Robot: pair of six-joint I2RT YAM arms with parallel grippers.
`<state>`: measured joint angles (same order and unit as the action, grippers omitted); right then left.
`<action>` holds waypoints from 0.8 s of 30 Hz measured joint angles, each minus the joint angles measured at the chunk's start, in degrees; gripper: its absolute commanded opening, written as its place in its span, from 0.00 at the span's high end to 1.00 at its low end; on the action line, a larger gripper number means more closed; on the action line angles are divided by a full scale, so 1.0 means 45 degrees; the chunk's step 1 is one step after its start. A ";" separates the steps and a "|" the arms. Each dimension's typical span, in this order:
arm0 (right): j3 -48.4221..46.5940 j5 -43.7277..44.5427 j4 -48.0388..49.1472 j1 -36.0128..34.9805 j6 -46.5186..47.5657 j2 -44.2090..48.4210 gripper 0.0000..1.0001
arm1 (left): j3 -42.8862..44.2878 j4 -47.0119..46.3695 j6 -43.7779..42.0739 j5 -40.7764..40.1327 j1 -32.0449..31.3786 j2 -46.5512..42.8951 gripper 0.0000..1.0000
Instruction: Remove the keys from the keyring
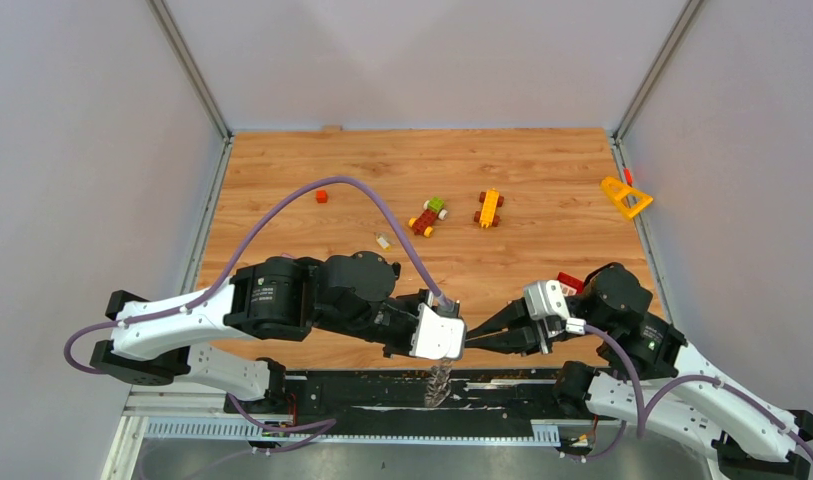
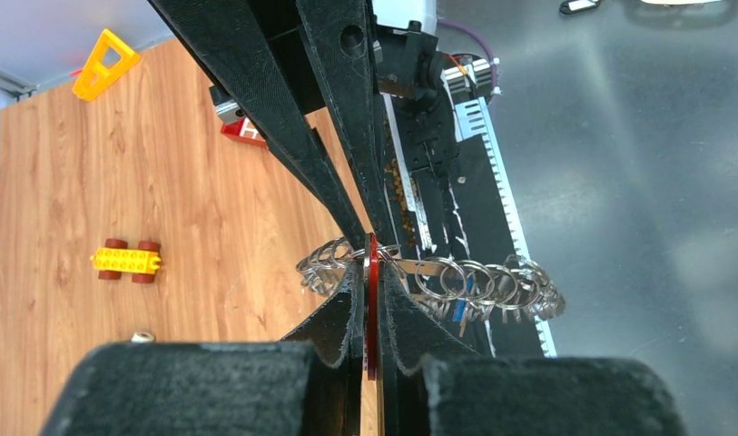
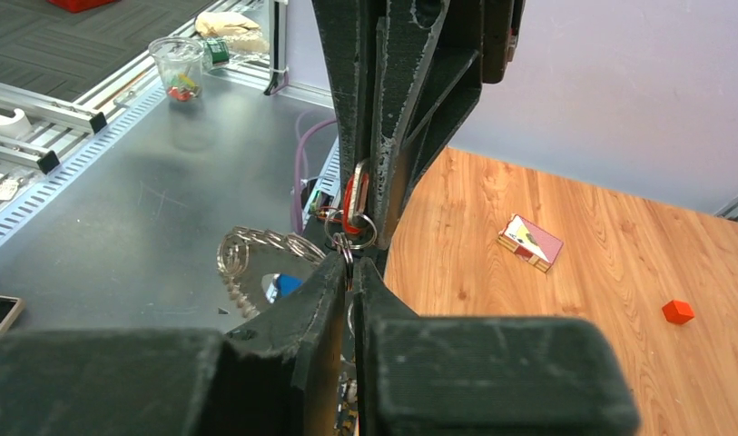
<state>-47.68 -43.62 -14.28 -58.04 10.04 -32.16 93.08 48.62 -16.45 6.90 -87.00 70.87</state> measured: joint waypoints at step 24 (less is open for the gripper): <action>0.1190 0.0539 0.2900 0.0000 -0.2414 0.0767 1.00 | -0.0957 -0.1127 0.0019 -0.0597 -0.0005 -0.1054 1.00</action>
<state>-42.33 -41.19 -1.23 -58.04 -0.82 -28.71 88.77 43.55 -16.36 4.21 -87.02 66.13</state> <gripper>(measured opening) 0.014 0.079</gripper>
